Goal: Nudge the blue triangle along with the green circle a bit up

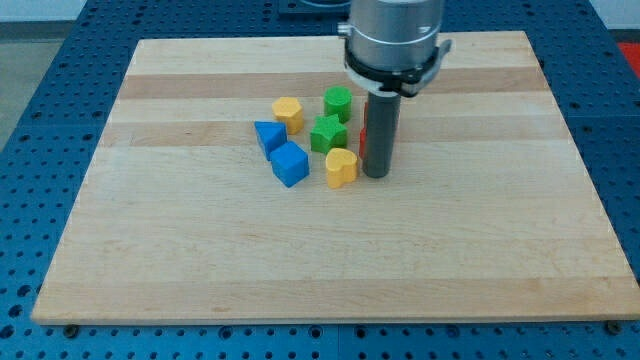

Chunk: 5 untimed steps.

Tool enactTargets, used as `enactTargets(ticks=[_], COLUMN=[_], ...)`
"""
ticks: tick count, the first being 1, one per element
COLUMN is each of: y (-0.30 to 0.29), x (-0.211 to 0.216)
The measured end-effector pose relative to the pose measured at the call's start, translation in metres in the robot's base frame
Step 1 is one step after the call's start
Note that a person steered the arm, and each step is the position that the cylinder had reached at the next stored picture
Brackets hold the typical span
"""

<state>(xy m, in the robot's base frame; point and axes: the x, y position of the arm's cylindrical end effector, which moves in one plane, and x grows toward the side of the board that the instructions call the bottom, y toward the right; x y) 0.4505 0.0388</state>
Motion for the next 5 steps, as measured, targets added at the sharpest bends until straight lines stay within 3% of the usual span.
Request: enactTargets(ticks=[3,5], y=[-0.065,-0.104], x=[-0.032,-0.016])
